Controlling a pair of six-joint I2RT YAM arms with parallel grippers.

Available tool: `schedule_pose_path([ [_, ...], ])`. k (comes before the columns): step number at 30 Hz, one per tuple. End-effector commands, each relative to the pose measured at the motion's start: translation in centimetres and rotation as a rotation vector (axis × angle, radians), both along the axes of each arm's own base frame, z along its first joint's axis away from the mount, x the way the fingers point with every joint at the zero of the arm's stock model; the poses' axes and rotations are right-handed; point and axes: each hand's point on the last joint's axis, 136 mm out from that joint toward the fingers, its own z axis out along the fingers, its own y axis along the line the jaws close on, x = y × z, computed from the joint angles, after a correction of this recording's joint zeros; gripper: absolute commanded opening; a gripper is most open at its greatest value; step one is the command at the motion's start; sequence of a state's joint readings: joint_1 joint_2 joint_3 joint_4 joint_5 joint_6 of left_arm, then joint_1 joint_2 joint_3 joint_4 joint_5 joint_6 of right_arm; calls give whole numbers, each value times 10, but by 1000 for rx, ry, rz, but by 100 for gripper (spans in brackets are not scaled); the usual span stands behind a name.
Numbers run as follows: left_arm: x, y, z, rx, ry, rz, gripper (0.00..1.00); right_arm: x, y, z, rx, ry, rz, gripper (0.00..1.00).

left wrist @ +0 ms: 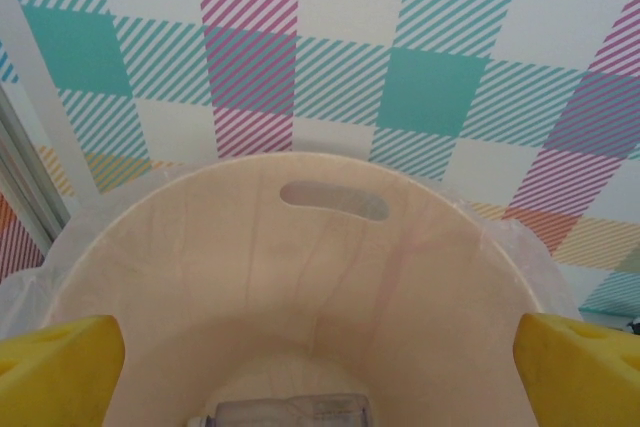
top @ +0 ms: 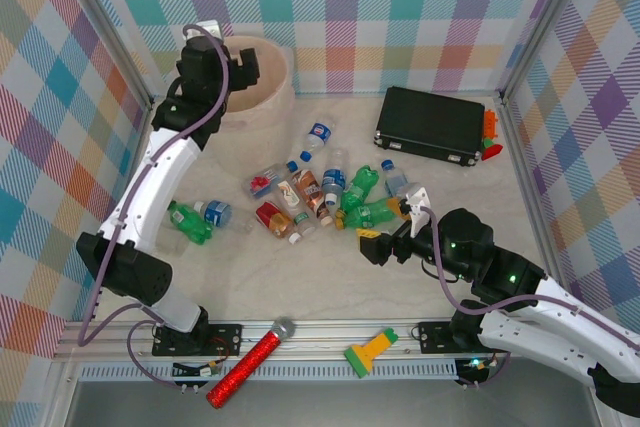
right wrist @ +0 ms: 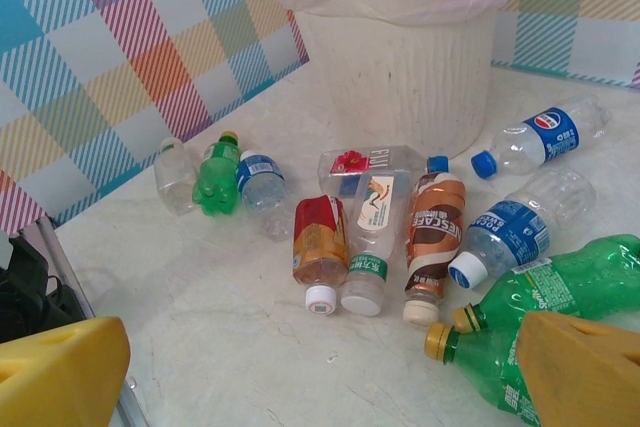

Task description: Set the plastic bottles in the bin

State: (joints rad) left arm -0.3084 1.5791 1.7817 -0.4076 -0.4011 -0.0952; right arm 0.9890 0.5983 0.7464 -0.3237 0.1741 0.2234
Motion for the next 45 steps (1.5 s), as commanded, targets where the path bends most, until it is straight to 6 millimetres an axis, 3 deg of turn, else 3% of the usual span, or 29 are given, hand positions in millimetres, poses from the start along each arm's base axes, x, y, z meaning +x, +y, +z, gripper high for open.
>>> schedule_pose_path([
  [1, -18, 3, 5, -65, 3, -13, 99, -3, -1, 12, 28, -8, 7, 99],
  [11, -64, -10, 4, -203, 13, -80, 100, 0, 2, 6, 11, 9, -1, 99],
  [17, -101, -35, -12, -226, 61, -156, 100, 4, 2, 1, -15, 22, -20, 99],
  [20, -119, -34, -27, -214, 105, -137, 100, 4, 6, -1, -12, 28, -7, 99],
  [24, -142, -12, -53, -237, 163, -43, 100, 2, 16, -2, -10, 33, 34, 99],
  [34, -196, 77, -125, -230, 276, 339, 100, -3, 36, -1, -30, 47, 126, 99],
  [45, -223, 148, -208, -371, 510, 641, 100, -11, 52, 6, -35, 59, 219, 99],
])
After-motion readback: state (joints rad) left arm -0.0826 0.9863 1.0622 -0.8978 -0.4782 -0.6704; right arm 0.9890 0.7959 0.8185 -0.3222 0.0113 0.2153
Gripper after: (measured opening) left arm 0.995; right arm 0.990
